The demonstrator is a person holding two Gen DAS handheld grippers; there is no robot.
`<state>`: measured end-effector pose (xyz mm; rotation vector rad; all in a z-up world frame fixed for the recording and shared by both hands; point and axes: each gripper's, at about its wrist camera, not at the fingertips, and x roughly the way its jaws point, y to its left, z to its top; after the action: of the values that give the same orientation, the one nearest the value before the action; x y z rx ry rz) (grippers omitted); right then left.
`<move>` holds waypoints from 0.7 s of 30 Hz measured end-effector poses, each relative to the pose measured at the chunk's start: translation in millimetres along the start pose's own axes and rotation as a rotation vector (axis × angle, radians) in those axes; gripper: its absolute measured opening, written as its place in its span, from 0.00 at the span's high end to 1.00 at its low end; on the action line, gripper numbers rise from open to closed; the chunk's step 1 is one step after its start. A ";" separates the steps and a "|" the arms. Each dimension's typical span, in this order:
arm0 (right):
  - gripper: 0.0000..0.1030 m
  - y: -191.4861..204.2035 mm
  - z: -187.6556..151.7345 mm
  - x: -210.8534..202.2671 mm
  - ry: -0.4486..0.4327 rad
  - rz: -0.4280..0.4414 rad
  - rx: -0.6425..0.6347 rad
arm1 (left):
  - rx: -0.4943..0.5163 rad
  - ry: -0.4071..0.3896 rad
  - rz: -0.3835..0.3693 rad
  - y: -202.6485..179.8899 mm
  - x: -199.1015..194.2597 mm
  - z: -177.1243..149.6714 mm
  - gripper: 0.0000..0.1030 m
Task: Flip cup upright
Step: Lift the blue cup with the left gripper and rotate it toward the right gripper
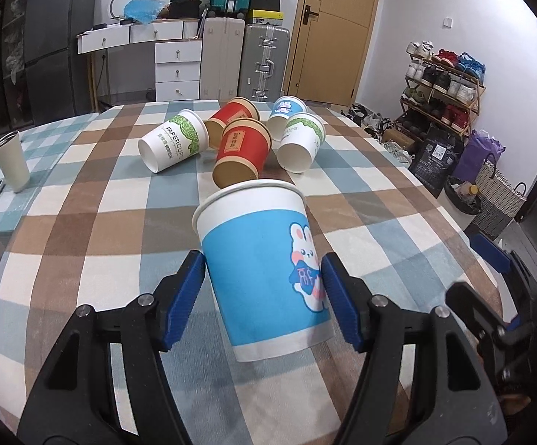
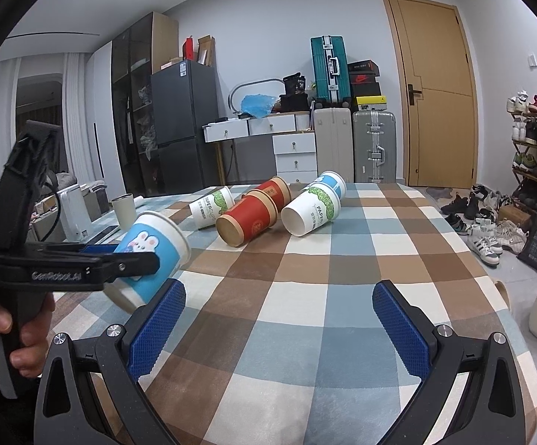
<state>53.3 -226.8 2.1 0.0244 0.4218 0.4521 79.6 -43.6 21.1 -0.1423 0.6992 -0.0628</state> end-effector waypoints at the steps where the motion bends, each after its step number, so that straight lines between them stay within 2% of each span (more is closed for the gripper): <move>1: 0.00 0.7 -0.8 -1.0 0.001 -0.003 -0.003 | 0.003 -0.001 -0.002 -0.9 -2.7 -3.2 0.39; 15: 0.00 1.1 -6.9 -5.1 0.016 -0.015 -0.003 | 0.008 0.043 -0.064 -16.7 -21.4 -49.8 0.39; 21: 0.00 0.5 -7.8 -2.6 0.021 -0.014 -0.002 | 0.001 0.061 -0.080 -19.2 -19.9 -57.7 0.39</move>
<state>47.8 -228.0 -4.0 0.0145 0.4423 0.4391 27.0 -66.8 -6.9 -0.1675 0.7540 -0.1448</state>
